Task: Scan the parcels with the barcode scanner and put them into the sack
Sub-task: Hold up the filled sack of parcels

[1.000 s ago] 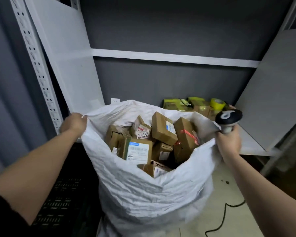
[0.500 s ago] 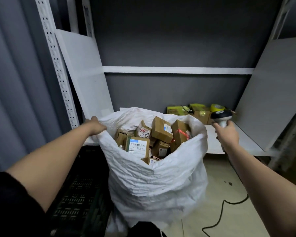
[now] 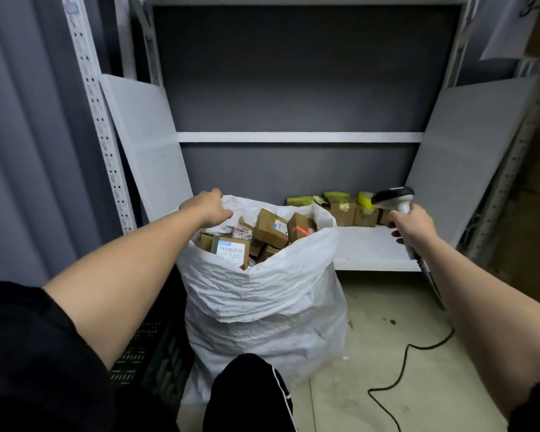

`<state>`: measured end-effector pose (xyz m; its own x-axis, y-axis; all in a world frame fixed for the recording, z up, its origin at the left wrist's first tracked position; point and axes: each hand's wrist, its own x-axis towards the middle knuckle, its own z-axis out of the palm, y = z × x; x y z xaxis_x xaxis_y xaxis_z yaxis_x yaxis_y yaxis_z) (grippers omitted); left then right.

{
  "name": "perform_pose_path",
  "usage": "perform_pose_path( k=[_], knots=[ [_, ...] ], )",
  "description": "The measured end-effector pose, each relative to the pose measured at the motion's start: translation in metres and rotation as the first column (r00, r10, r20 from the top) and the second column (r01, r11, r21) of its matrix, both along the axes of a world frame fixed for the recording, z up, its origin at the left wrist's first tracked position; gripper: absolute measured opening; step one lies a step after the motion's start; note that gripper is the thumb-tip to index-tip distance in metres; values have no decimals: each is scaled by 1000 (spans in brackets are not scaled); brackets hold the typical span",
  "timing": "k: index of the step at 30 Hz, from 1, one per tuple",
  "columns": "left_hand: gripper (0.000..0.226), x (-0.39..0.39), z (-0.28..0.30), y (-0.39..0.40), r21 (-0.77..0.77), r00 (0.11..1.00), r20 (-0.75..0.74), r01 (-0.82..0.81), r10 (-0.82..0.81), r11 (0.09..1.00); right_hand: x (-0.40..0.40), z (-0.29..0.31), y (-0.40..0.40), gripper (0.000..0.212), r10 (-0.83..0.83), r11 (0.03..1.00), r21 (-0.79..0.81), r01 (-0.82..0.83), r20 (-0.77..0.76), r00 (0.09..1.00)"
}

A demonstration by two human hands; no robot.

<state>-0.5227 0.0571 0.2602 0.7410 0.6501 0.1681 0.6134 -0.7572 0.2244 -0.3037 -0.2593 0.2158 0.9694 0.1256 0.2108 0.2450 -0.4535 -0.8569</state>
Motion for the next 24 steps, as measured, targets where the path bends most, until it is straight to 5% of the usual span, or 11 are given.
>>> perform_pose_path(
  k=[5,16,24],
  knots=[
    [46,18,-2,-23,75,992,-1,127,-128,989,-22,-5,-11,20,-31,998,-62,33,30,999],
    [40,72,-10,-63,-6,936,4,353,-353,936,-24,46,-42,35,-131,981,-130,143,96,987],
    [21,101,-12,-89,-41,885,53,465,-463,884,-16,84,-59,23,-162,849,-409,336,403,901]
  ],
)
